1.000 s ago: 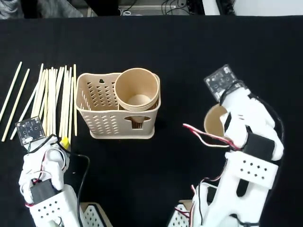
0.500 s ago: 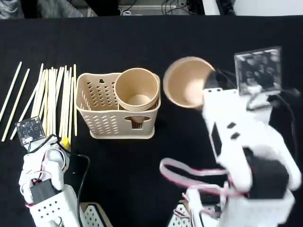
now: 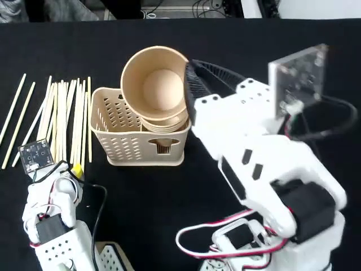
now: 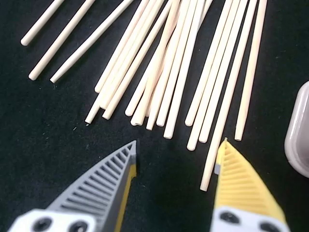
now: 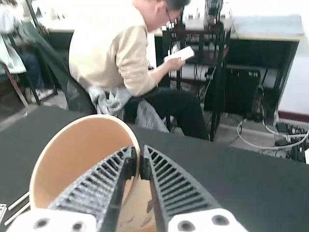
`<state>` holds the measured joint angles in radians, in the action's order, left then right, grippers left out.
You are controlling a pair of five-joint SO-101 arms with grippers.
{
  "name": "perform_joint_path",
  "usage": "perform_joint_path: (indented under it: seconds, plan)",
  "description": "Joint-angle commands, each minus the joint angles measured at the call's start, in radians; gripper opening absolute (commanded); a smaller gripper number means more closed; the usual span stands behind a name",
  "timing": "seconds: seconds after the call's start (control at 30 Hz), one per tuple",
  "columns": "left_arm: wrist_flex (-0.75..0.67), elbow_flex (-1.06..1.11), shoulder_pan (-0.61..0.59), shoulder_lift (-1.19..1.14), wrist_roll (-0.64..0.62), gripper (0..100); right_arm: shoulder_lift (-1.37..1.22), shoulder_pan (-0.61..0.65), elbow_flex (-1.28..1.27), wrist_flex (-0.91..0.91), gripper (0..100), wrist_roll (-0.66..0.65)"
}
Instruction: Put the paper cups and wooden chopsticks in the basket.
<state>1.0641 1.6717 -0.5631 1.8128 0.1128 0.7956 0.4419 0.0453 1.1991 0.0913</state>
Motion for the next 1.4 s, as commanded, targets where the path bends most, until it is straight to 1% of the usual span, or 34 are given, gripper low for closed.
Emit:
perform_joint_path:
  seconds: [0.0, 0.13, 0.33, 0.63, 0.7, 0.77, 0.83, 0.9, 1.0, 1.07, 1.1, 1.2, 1.27, 1.33, 1.37]
  plan:
    - [-0.014, -0.004, 0.010, 0.006, 0.009, 26, -0.039, 0.015, 0.035, -0.020, 1.2, 0.008]
    - [-0.012, -0.004, 0.010, 0.006, 0.009, 26, -0.070, 0.015, -0.002, -0.017, 1.2, -0.034]
    - [-0.012, -0.004, 0.010, 0.006, 0.009, 26, -0.074, 0.014, -0.125, -0.101, 1.2, -0.048]
    - [-0.015, -0.004, 0.010, 0.006, 0.009, 26, -0.076, 0.014, -0.213, -0.114, 1.5, -0.048]
    - [-0.015, -0.004, 0.010, 0.006, 0.009, 26, -0.081, 0.014, -0.214, -0.106, 5.0, -0.043]
    - [-0.015, -0.004, 0.010, 0.006, 0.009, 26, -0.081, 0.014, -0.211, -0.089, 14.0, -0.031]
    - [-0.015, -0.004, 0.010, 0.006, 0.009, 26, -0.074, 0.014, -0.208, -0.080, 21.0, 0.034]
    - [-0.015, -0.004, 0.005, 0.006, 0.009, 26, -0.074, 0.008, -0.199, -0.077, 21.7, 0.054]
    - [-0.017, -0.004, 0.004, 0.006, 0.009, 26, -0.074, -0.061, -0.153, -0.043, 21.2, 0.046]
    - [-0.017, -0.004, 0.005, 0.006, 0.009, 26, -0.074, -0.147, -0.088, 0.021, 21.2, 0.034]
    - [-0.017, -0.004, 0.005, 0.006, 0.009, 26, -0.074, -0.199, -0.050, 0.066, 21.1, 0.006]
    - [-0.017, -0.004, 0.004, 0.006, 0.009, 26, -0.074, -0.330, 0.019, 0.198, 21.1, -0.155]
    - [-0.017, -0.004, 0.007, 0.006, 0.009, 26, -0.067, -0.391, 0.024, 0.292, 21.1, -0.264]
    - [-0.017, -0.004, 0.008, 0.006, 0.009, 26, -0.041, -0.442, -0.001, 0.373, 20.2, -0.333]
    - [-0.017, -0.004, 0.008, 0.006, 0.009, 26, -0.019, -0.468, -0.016, 0.402, 18.0, -0.358]
